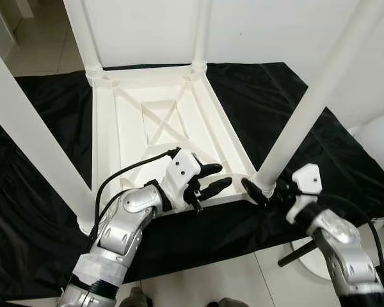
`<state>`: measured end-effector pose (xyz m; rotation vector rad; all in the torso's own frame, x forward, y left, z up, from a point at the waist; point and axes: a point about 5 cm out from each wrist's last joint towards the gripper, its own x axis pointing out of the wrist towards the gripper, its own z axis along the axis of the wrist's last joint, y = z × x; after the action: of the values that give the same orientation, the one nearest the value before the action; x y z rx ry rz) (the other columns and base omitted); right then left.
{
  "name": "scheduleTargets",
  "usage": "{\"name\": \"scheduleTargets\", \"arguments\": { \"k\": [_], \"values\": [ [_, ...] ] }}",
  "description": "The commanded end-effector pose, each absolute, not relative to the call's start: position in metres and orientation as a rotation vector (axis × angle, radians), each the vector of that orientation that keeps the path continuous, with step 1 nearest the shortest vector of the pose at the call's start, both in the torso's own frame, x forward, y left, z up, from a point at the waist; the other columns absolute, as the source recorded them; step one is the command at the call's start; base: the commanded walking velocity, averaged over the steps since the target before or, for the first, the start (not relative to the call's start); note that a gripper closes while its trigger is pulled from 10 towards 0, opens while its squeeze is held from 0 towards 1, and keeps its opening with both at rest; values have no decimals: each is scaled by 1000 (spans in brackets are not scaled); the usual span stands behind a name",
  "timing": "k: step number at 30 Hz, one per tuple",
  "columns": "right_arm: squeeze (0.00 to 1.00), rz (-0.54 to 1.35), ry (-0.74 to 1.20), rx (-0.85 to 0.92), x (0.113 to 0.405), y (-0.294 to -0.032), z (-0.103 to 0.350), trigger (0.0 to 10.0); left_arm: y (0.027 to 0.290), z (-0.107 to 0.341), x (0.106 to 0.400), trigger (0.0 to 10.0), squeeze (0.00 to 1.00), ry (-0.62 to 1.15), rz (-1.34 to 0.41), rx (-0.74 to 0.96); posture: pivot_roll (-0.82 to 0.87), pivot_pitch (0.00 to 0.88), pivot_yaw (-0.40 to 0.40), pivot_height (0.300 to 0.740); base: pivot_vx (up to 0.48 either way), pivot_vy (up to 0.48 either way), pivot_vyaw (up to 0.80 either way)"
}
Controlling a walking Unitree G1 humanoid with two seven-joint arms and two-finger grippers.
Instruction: Building children table
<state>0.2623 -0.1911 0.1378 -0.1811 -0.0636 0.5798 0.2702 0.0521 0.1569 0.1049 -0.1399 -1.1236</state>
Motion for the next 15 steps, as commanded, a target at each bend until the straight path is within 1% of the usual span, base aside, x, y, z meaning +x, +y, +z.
{"name": "scheduleTargets", "arguments": {
  "k": [1, 4, 5, 7, 8, 11, 13, 15],
  "values": [
    [0, 589, -51, -177, 263, -192, 133, 10000, 50, 155, 268, 10000, 0, -138, -1161, 108, 17, 27, -10, 740, 0, 0, 0],
    [0, 597, -59, -168, 271, -192, 135, 10000, 52, 155, 266, 10000, 0, -145, -1178, 105, 17, 23, -8, 740, 0, 0, 0],
    [0, 616, -63, -169, 275, -190, 135, 3843, 52, 154, 263, 10000, 0, -144, -1210, 114, 11, 6, 6, 740, 0, 0, 0],
    [0, 633, -67, -171, 278, -189, 135, 3843, 51, 153, 261, 10000, 0, -140, -1234, 118, 11, 6, 6, 740, 0, 0, 0],
    [0, 657, -59, -159, 280, -187, 133, 0, 49, 153, 261, 10000, 0, -143, -1234, 121, 10, 0, 13, 740, 0, 0, 0],
    [0, 671, -48, -153, 282, -184, 127, 0, 44, 152, 265, 10000, 0, -135, -1226, 124, 11, 0, 22, 740, 0, 0, 0],
    [0, 652, -63, -149, 278, -180, 125, 0, 45, 153, 268, 10000, 0, -150, -1226, 160, 16, 0, 26, 740, 0, 0, 0],
    [0, 629, -76, -128, 276, -179, 124, 0, 46, 154, 270, 10000, 0, -147, -1233, 156, 15, 0, 30, 740, 0, 0, 0]
  ]
}}
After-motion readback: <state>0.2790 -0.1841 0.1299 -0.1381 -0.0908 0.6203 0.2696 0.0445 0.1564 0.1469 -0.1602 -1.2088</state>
